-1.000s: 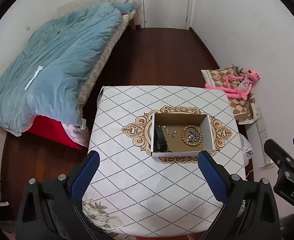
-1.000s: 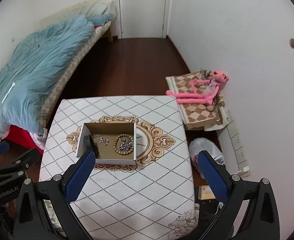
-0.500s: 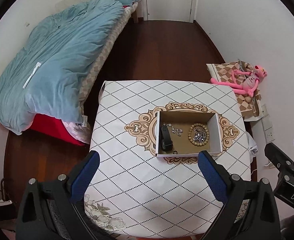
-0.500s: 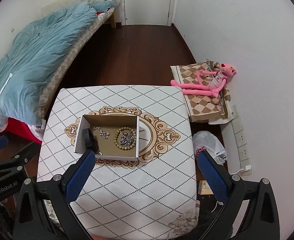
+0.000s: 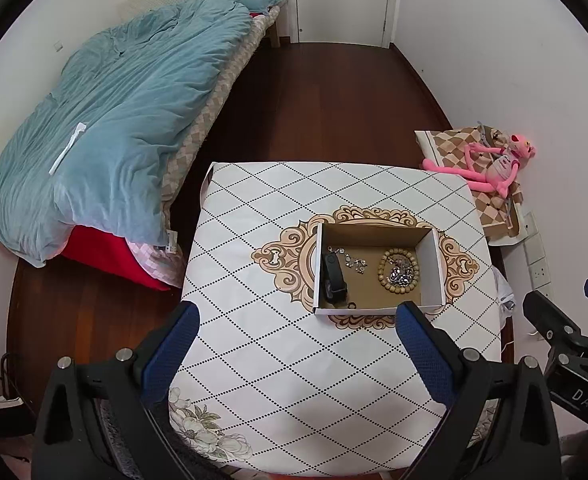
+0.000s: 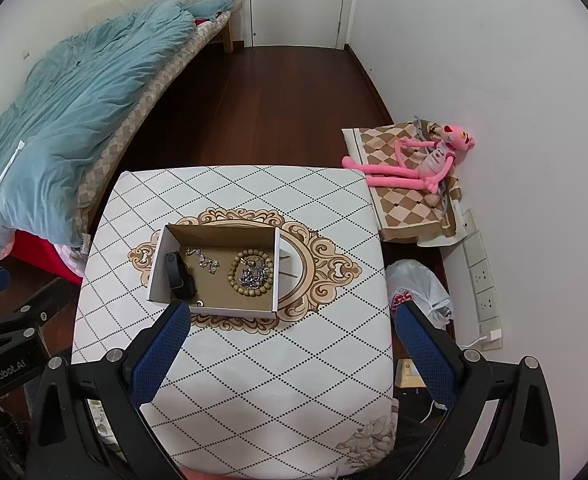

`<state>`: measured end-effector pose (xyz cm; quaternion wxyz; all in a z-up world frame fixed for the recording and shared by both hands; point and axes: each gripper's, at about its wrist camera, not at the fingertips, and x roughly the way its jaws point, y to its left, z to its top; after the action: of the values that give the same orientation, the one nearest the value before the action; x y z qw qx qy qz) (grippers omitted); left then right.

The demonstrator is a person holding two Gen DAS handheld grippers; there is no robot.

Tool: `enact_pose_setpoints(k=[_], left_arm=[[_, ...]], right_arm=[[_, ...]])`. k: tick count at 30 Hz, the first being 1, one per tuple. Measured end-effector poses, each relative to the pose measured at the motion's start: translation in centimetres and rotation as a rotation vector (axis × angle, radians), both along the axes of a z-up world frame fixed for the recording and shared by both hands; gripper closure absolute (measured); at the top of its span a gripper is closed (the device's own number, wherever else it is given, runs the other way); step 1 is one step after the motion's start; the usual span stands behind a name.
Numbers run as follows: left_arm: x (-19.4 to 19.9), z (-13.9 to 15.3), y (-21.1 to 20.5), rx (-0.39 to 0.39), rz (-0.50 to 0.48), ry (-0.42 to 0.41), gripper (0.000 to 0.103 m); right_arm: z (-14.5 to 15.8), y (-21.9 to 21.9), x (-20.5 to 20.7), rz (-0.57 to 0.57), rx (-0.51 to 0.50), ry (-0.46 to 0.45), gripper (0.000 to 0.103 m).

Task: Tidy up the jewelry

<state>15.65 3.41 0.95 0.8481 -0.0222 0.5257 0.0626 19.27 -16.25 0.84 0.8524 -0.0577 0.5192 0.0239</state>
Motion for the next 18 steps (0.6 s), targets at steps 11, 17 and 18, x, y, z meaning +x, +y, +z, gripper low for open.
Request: enact_pose_setpoints(k=[11,17,18], left_arm=[[-0.33,0.13,-0.15,0.001,-0.005,-0.002,0.003],[-0.46,0.12,-0.18,0.003,-0.003,-0.002,0.003],[-0.40,0.11,-0.17,0.002,-0.003,0.001,0.003]], right_arm=[[-0.05,0.23,-0.19,0.001,-0.005,0.001,0.000],[-0.05,0.21,-0.25,0.001,-0.006,0.001,0.000],[-0.08,0.20,-0.22,0.001,-0.005,0.004,0.000]])
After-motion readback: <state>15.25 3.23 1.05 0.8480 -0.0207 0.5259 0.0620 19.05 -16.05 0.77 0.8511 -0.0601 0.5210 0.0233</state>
